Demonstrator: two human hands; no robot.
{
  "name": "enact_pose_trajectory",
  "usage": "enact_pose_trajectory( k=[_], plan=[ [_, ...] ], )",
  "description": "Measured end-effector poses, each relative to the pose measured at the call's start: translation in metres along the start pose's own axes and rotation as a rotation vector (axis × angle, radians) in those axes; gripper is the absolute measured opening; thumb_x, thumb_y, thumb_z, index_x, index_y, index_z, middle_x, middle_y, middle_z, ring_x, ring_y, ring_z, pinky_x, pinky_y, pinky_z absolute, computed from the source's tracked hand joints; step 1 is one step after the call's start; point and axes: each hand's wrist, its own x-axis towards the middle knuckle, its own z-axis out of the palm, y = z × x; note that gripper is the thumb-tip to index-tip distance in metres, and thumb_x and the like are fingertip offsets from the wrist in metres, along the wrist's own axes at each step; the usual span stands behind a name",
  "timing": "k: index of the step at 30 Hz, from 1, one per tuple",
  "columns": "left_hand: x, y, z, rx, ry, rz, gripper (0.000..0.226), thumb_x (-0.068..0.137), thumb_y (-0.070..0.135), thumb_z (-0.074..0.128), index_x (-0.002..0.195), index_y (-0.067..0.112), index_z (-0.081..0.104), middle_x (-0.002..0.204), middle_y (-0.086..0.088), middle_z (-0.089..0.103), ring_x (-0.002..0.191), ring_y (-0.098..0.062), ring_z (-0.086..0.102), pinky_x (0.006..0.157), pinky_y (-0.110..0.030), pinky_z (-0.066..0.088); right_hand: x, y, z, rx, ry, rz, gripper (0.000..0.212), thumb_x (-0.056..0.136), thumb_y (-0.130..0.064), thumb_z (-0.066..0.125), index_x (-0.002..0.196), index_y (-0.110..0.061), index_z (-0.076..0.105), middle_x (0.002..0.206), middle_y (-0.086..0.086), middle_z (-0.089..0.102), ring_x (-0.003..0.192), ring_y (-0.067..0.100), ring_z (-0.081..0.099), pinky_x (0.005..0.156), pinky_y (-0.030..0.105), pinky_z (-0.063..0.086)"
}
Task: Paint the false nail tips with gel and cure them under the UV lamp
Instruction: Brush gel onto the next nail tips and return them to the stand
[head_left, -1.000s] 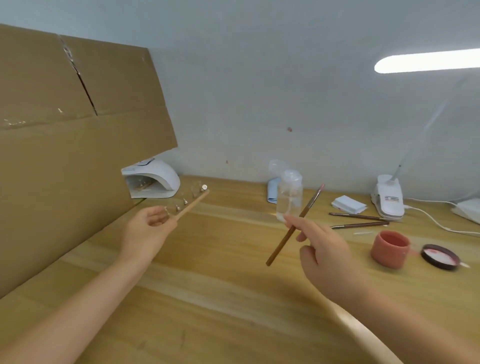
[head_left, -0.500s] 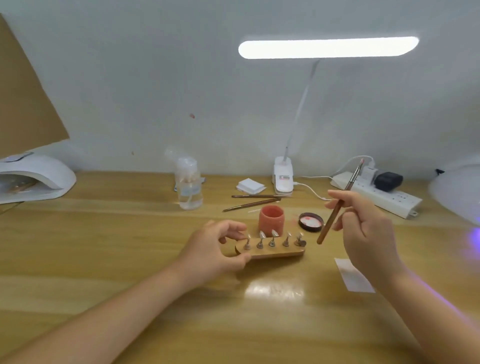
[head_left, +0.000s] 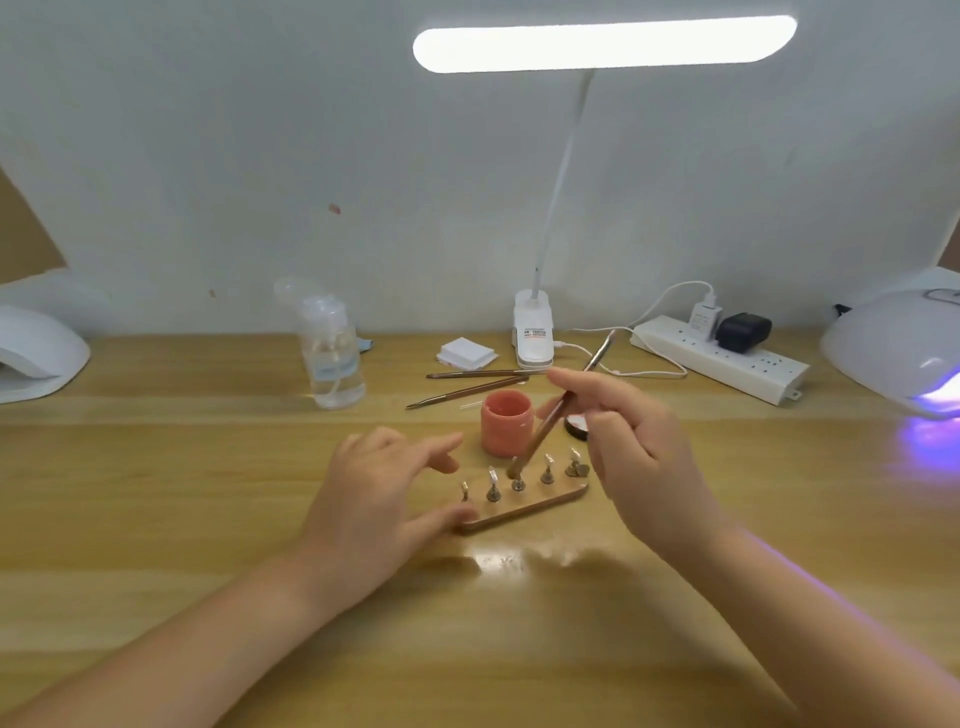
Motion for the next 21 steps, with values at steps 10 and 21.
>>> enact_pose_trajectory(
  k=[10,21],
  plan=[
    [-0.012,0.023,-0.005,-0.321,0.256,0.21,0.011,0.089,0.026,0.062,0.092,0.015,0.06,0.089,0.021,0.059,0.081,0.001,0.057,0.075,-0.009,0.041,-0.032,-0.021,0.029,-0.075,-0.527,-0.022,0.064,0.082,-0.012,0.028,0.141,-0.026,0.046,0.056,-0.041,0.05,0.068,-0.016,0.053,0.069,0.004,0.038],
    [0.052,0.015,-0.026,-0.722,0.254,-0.437,0.013,0.084,0.017,0.073,0.079,0.028,0.076,0.073,0.01,0.073,0.064,0.0,0.065,0.059,-0.011,0.048,0.011,0.019,-0.052,-0.798,-0.373,0.344,0.078,0.066,-0.074,0.061,0.134,-0.037,0.049,0.129,-0.017,0.054,0.13,0.014,0.037,0.102,0.034,0.036]
  ],
)
